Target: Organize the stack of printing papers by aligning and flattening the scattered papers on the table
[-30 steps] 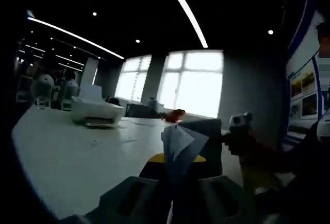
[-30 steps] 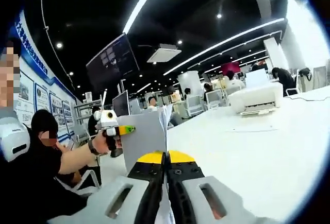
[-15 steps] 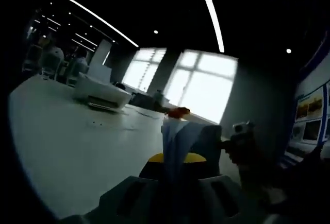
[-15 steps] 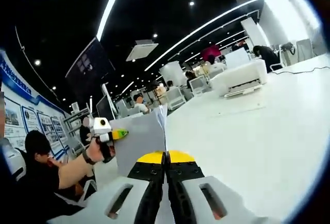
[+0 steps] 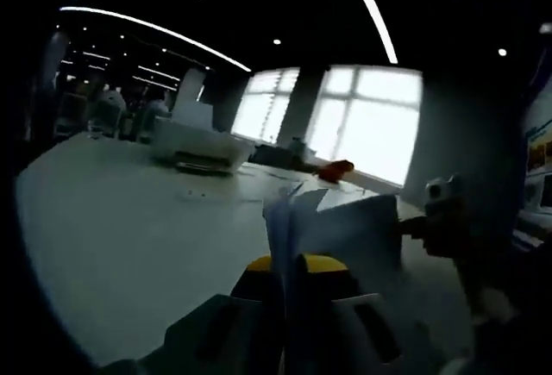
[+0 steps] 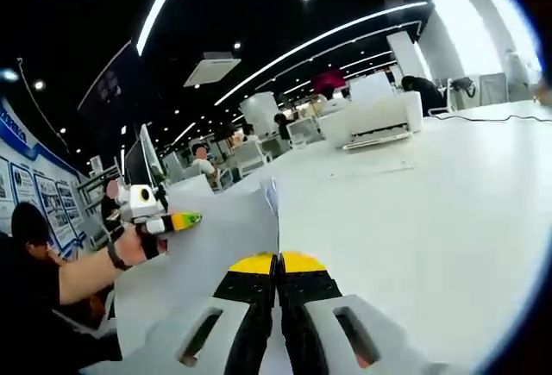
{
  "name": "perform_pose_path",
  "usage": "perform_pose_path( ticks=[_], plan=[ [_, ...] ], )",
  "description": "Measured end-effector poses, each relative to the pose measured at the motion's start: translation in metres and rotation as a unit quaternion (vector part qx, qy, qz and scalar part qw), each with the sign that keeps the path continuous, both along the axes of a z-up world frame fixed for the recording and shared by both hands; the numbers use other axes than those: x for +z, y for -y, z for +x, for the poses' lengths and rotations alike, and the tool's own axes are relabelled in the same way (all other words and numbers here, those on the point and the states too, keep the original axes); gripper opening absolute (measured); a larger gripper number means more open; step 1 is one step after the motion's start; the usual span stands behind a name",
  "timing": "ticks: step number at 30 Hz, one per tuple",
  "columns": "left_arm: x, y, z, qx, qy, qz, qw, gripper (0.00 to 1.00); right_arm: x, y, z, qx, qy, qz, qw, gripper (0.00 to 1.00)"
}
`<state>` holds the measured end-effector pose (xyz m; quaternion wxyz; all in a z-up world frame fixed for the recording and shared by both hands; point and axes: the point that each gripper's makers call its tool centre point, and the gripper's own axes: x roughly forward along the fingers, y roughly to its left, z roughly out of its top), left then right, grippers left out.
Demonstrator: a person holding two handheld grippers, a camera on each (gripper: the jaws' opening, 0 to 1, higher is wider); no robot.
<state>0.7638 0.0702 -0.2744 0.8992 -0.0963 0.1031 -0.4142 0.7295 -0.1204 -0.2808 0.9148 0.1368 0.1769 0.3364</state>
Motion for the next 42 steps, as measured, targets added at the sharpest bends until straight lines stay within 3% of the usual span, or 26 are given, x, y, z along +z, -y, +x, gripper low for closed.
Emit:
perform_pose_path(
  ticks=[2, 8, 14, 20, 24, 28, 36, 42],
  plan=[
    [-0.010, 0.003, 0.004, 0.016, 0.008, 0.028, 0.9994, 0.07, -0.011, 0.006, 0.011, -0.011, -0.001, -0.015, 0.9998, 0.00],
    [-0.027, 0.007, 0.011, 0.031, 0.007, 0.044, 0.9985, 0.08, -0.027, 0.006, 0.015, -0.029, 0.001, -0.029, 0.9991, 0.00],
    [-0.036, 0.008, 0.012, 0.048, 0.009, 0.049, 0.9976, 0.08, -0.036, 0.003, 0.016, -0.046, -0.001, -0.015, 0.9988, 0.00],
    [-0.045, 0.010, 0.014, 0.059, 0.022, 0.088, 0.9941, 0.08, -0.038, 0.001, 0.014, -0.059, 0.001, -0.009, 0.9982, 0.00],
    [-0.052, 0.009, 0.016, 0.071, 0.034, 0.126, 0.9889, 0.10, -0.044, -0.001, 0.013, -0.070, 0.007, -0.040, 0.9967, 0.00],
    [-0.055, 0.007, 0.019, 0.080, 0.036, 0.139, 0.9864, 0.12, -0.045, 0.000, 0.010, -0.077, 0.000, -0.033, 0.9965, 0.00],
    [-0.059, -0.007, 0.029, 0.112, 0.062, 0.183, 0.9747, 0.30, -0.046, 0.004, 0.014, -0.081, -0.010, -0.022, 0.9964, 0.01],
    [-0.061, -0.018, 0.031, 0.127, 0.049, 0.179, 0.9743, 0.41, -0.049, 0.010, 0.018, -0.089, -0.016, -0.022, 0.9957, 0.03]
  ],
)
